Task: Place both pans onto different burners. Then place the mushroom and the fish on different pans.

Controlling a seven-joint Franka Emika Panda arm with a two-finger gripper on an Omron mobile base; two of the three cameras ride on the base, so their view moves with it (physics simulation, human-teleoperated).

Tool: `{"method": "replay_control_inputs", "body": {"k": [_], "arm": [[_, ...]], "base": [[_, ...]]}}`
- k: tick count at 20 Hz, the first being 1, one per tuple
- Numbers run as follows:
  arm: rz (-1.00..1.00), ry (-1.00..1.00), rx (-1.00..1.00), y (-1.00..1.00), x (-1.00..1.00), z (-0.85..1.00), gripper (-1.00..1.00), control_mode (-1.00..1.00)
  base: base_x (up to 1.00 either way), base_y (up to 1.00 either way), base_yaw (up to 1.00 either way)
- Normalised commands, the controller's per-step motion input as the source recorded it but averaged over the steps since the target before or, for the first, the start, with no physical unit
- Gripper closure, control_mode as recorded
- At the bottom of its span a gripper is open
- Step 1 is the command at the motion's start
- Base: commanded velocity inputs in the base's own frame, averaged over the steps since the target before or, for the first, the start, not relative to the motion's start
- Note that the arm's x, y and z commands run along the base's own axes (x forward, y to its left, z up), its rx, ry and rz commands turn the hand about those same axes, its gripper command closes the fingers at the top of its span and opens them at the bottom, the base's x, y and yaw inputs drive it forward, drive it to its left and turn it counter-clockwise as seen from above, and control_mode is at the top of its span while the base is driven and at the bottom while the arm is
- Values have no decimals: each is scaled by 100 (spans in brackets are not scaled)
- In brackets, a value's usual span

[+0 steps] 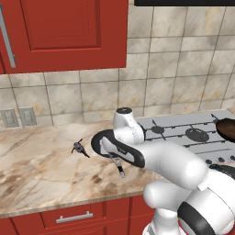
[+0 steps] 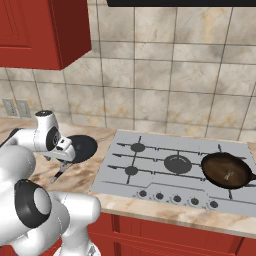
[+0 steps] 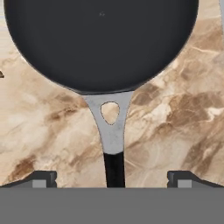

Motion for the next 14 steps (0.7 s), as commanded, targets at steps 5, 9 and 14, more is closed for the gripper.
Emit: {"method": "replay_control_inputs", "body": {"k": [5, 9, 14], "arm": [[0, 1, 0, 7, 14, -18, -100, -100], [0, 0, 0, 0, 8, -25, -100, -100], [0, 0, 0, 0, 9, -27, -100, -100]], "base": [[0, 0, 0], [0, 0, 0], [0, 0, 0]]}}
